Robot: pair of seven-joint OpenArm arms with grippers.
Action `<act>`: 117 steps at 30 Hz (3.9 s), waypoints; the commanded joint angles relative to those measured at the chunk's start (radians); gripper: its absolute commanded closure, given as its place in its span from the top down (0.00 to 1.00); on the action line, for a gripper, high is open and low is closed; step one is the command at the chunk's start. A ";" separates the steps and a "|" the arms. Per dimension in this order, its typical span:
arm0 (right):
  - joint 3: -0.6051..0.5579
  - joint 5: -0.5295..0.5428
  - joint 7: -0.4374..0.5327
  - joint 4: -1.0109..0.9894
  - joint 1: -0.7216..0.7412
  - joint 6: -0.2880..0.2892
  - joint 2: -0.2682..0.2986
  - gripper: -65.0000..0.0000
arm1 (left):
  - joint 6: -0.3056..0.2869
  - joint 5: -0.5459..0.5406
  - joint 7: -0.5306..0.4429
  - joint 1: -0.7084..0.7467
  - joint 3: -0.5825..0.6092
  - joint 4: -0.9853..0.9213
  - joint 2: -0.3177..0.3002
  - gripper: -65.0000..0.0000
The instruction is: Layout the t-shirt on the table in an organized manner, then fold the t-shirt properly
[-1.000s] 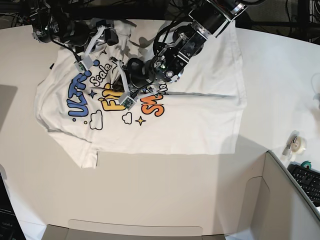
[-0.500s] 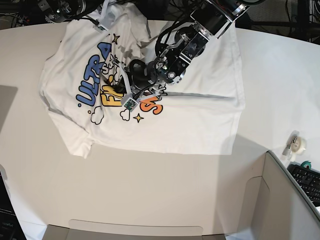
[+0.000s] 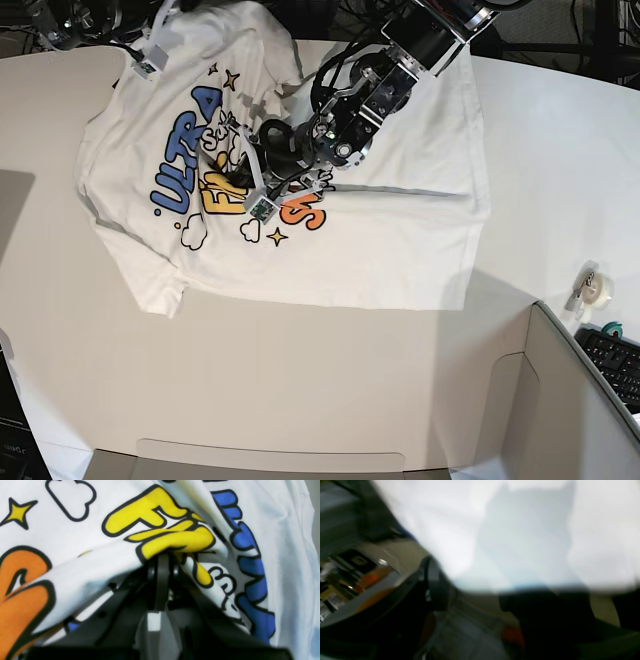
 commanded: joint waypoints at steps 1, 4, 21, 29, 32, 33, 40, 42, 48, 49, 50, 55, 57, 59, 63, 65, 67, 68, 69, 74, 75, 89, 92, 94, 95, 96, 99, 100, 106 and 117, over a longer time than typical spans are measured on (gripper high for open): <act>0.037 0.012 0.000 0.014 -0.031 0.006 0.018 0.45 | 0.064 0.085 0.150 0.015 -0.006 -0.032 -0.030 0.00; 0.171 0.012 0.000 0.016 -0.114 0.006 0.023 0.45 | 0.064 0.085 0.152 0.015 -0.006 -0.032 -0.032 0.00; 0.855 0.341 0.000 -0.001 0.001 0.166 -0.235 0.45 | 0.066 0.084 0.158 0.015 -0.009 -0.014 -0.030 0.05; 0.583 -0.087 -0.003 -0.001 0.233 0.186 -0.594 0.45 | 0.066 0.084 0.211 0.098 -0.161 0.296 -0.062 0.24; 0.516 -0.216 -0.003 -0.001 0.267 0.186 -0.643 0.45 | 0.064 0.084 0.284 0.138 -0.224 0.437 -0.084 0.26; 0.497 -0.242 -0.002 -0.003 0.271 0.186 -0.643 0.45 | 0.064 0.082 0.297 0.151 -0.241 0.471 -0.102 0.26; 0.490 -0.456 0.000 -0.052 0.339 0.186 -0.623 0.45 | 0.058 0.081 0.307 0.299 -0.365 0.641 -0.237 0.26; 0.490 -0.489 0.001 -0.109 0.371 0.186 -0.600 0.45 | 0.058 0.081 0.307 0.333 -0.385 0.684 -0.254 0.26; 0.491 -0.495 0.001 -0.228 0.454 0.186 -0.560 0.45 | 0.057 0.079 0.287 0.399 -0.449 0.703 -0.308 0.26; 0.491 -0.496 0.001 -0.234 0.465 0.186 -0.554 0.45 | 0.057 0.079 0.262 0.414 -0.459 0.703 -0.323 0.26; 0.491 -0.496 0.001 -0.237 0.472 0.186 -0.541 0.45 | 0.057 0.079 0.242 0.429 -0.463 0.703 -0.337 0.26; 0.516 -0.496 0.001 -0.260 0.511 0.186 -0.465 0.45 | 0.057 0.081 0.210 0.491 -0.482 0.701 -0.394 0.26; 0.556 -0.496 0.001 -0.273 0.534 0.186 -0.445 0.45 | 0.057 0.082 0.205 0.512 -0.482 0.700 -0.418 0.26; 0.603 -0.496 0.001 -0.294 0.547 0.186 -0.424 0.45 | 0.057 0.082 0.204 0.530 -0.482 0.698 -0.443 0.26; 0.691 -0.493 0.001 -0.354 0.581 0.186 -0.396 0.45 | 0.057 0.084 0.204 0.540 -0.483 0.695 -0.473 0.26; 0.708 -0.493 0.001 -0.360 0.587 0.186 -0.396 0.45 | 0.057 0.084 0.211 0.535 -0.505 0.684 -0.473 0.26; 0.705 -0.490 0.001 -0.359 0.581 0.187 -0.396 0.45 | 0.057 0.084 0.211 0.534 -0.525 0.681 -0.472 0.26; 0.703 -0.490 0.001 -0.357 0.580 0.187 -0.402 0.45 | 0.057 0.084 0.211 0.534 -0.532 0.681 -0.472 0.26; 0.703 -0.490 0.001 -0.354 0.577 0.187 -0.405 0.45 | 0.057 0.084 0.211 0.532 -0.532 0.681 -0.472 0.26; 0.709 -0.489 0.001 -0.214 0.534 0.187 -0.441 0.45 | 0.057 0.084 0.213 0.537 -0.532 0.681 -0.477 0.26; 0.709 -0.489 0.001 -0.164 0.523 0.187 -0.441 0.45 | 0.057 0.084 0.213 0.537 -0.534 0.681 -0.477 0.26; 0.709 -0.470 0.001 -0.052 0.498 0.187 -0.599 0.37 | 0.057 0.082 0.204 0.532 -0.614 0.697 -0.472 0.00; 0.708 -0.513 0.001 -0.086 0.531 0.180 -0.631 0.00 | 0.057 0.079 0.202 0.484 -0.614 0.698 -0.472 0.00; 0.708 -0.552 0.001 -0.090 0.543 0.178 -0.636 0.00 | 0.057 0.078 0.202 0.441 -0.612 0.698 -0.469 0.00; 0.708 -0.572 0.001 -0.090 0.544 0.178 -0.637 0.00 | 0.054 0.076 0.207 0.423 -0.609 0.698 -0.457 0.00; 0.714 -0.591 0.001 -0.090 0.544 0.177 -0.637 0.00 | 0.035 0.076 0.211 0.408 -0.609 0.698 -0.435 0.00; 0.717 -0.650 0.001 -0.089 0.544 0.177 -0.639 0.00 | -0.092 0.078 0.215 0.342 -0.609 0.684 -0.375 0.00; 0.717 -0.668 0.001 -0.089 0.544 0.177 -0.642 0.00 | -0.115 0.081 0.216 0.325 -0.609 0.674 -0.358 0.00; 0.717 -0.780 0.009 -0.092 0.534 0.175 -0.718 0.00 | -0.247 0.079 0.330 0.187 -0.609 0.479 -0.260 0.00; 0.711 -0.901 0.115 -0.270 0.587 0.175 -0.743 0.00 | -0.262 0.084 0.328 0.112 -0.610 0.238 -0.252 0.00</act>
